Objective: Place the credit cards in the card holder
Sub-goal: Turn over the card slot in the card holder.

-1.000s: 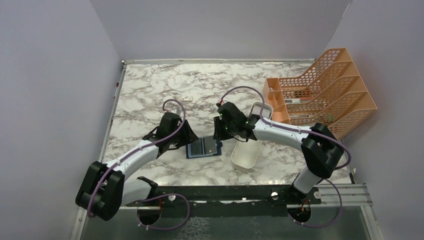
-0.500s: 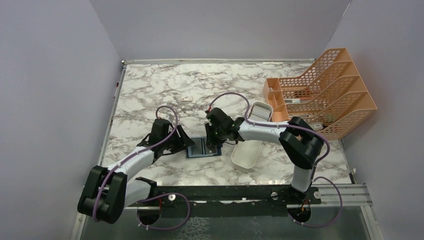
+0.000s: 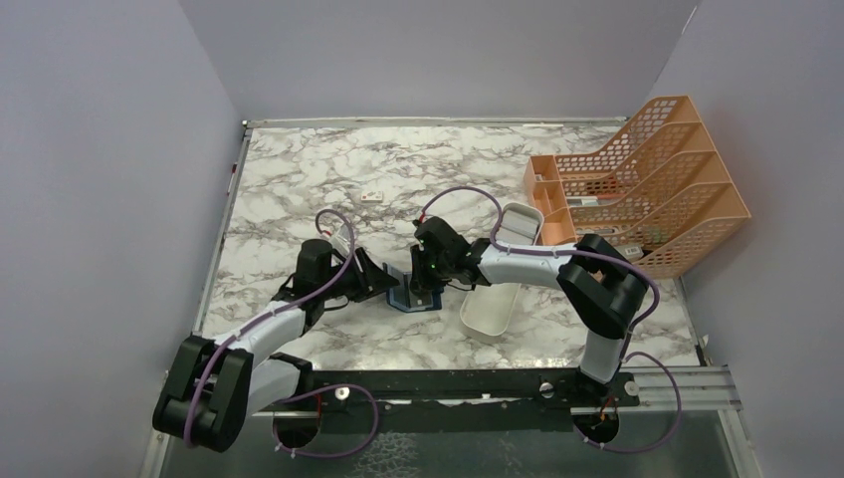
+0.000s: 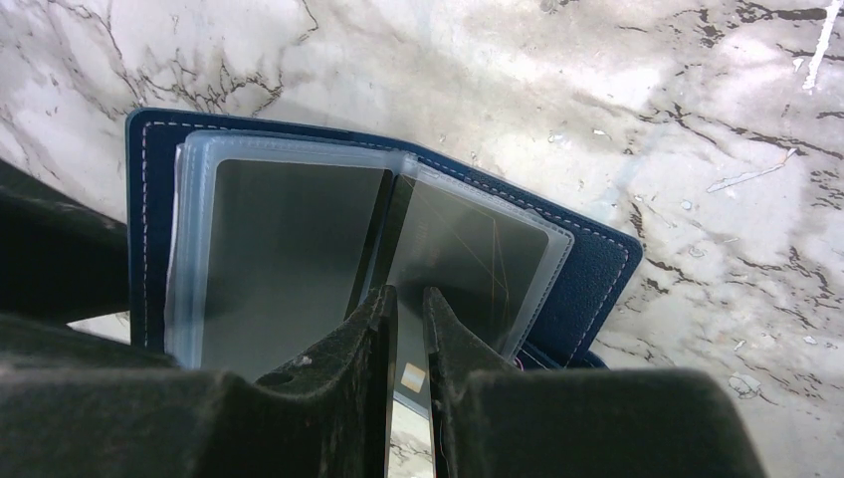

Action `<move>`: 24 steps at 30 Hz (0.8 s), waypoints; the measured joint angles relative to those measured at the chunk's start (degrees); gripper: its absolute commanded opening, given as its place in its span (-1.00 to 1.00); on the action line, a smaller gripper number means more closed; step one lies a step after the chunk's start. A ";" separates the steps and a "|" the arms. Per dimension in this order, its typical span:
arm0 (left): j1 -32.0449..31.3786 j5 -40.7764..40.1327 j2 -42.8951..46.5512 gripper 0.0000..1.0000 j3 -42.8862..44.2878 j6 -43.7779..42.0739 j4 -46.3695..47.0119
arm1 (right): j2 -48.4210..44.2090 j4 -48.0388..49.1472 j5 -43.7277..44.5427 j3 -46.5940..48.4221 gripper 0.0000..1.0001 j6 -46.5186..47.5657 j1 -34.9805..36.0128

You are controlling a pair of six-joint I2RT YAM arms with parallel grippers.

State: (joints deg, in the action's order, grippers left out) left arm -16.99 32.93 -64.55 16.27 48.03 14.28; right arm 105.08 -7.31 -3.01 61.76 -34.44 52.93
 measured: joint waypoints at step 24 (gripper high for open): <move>0.02 0.46 1.44 -1.00 -0.22 -1.16 1.70 | 0.00 0.44 -0.04 -0.20 -0.56 -0.04 -0.02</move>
State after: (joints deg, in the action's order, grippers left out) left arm -16.97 33.39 -63.11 16.05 46.87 15.99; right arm 105.08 -6.87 -3.05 61.56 -34.48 52.90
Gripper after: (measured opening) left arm 0.021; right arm 0.213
